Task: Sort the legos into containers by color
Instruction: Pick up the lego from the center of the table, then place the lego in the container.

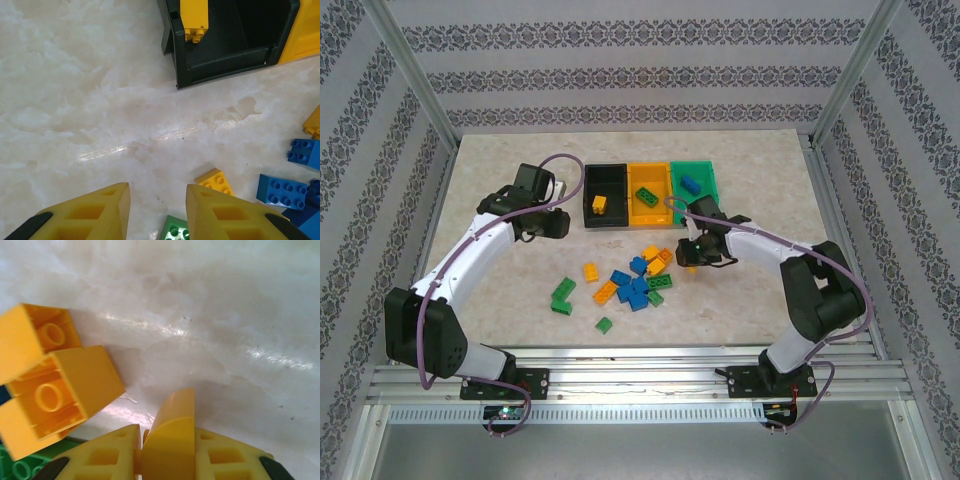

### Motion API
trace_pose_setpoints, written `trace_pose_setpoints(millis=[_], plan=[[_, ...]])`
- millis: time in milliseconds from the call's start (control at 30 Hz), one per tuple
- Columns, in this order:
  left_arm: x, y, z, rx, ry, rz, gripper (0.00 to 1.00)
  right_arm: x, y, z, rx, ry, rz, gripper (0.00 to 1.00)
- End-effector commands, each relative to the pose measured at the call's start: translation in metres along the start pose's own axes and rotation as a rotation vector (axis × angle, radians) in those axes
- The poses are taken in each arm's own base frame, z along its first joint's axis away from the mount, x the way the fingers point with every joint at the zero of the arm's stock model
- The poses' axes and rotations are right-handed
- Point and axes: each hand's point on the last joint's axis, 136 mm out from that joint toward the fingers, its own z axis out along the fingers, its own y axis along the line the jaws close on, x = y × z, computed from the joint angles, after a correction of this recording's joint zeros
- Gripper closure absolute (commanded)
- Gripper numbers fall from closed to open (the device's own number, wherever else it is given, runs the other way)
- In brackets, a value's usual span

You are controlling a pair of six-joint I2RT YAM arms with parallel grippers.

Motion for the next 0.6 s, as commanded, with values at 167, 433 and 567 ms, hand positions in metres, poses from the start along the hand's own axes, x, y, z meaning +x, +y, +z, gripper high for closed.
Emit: trace_pose_setpoints(millis=[167,433,567], plan=[[-0.001,0.004,-0.002,0.002,-0.015,0.011,0.66,-0.072,0.068,-0.036,-0.212,-0.166,-0.024,0.8],[0.001,0.002,0.003,0.022,-0.007,0.003,0.66,-0.144,0.144,-0.022,-0.33,-0.223,-0.086,0.79],[0.005,0.002,0.007,0.027,0.014,-0.009,0.68,-0.177,0.167,-0.002,-0.364,-0.234,-0.072,0.78]])
